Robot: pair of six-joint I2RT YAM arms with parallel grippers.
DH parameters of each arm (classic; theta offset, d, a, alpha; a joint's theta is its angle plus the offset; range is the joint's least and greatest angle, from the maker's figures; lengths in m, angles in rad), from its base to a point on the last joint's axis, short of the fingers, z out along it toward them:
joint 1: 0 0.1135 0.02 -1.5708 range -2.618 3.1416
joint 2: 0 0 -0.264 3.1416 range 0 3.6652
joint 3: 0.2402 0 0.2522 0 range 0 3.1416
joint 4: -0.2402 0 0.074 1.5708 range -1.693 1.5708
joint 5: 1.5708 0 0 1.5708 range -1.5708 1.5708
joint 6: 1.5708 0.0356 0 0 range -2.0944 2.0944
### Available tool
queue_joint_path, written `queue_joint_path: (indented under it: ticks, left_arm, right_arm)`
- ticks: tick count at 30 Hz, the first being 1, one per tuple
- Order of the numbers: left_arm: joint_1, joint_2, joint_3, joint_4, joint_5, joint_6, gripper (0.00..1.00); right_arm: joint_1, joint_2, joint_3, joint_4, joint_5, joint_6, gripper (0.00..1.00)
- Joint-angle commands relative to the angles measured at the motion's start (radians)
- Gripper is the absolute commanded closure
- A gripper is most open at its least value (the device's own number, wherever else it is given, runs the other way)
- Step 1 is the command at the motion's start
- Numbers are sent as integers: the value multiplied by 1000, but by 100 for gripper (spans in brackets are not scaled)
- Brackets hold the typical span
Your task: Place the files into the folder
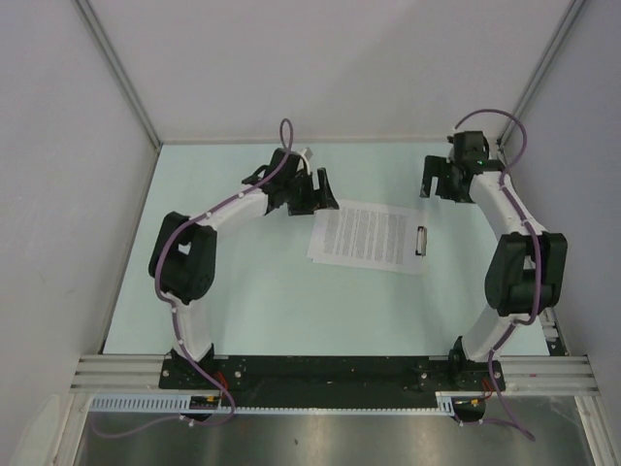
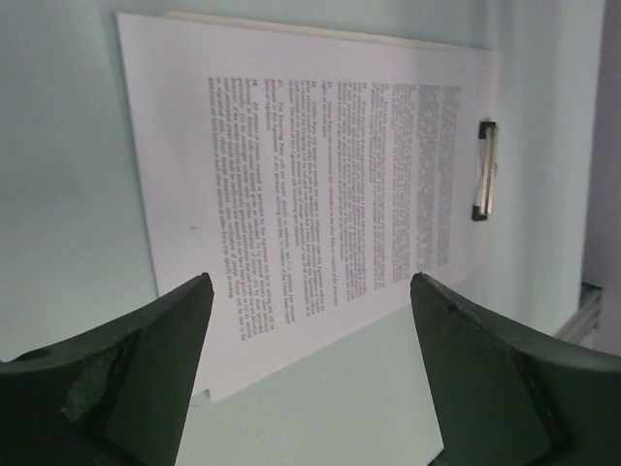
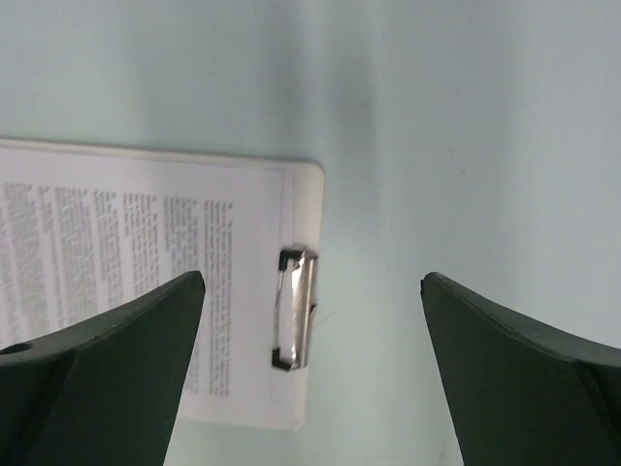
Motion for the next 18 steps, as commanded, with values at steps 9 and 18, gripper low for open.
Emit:
queue_joint_path:
  ticks: [9, 18]
  left_arm:
    - [-115, 167, 207, -102, -114, 52, 26]
    - [-177, 245, 230, -39, -108, -31, 35]
  right_arm:
    - [131, -70, -299, 77, 108, 282, 26]
    - [159, 14, -301, 52, 209, 320, 54]
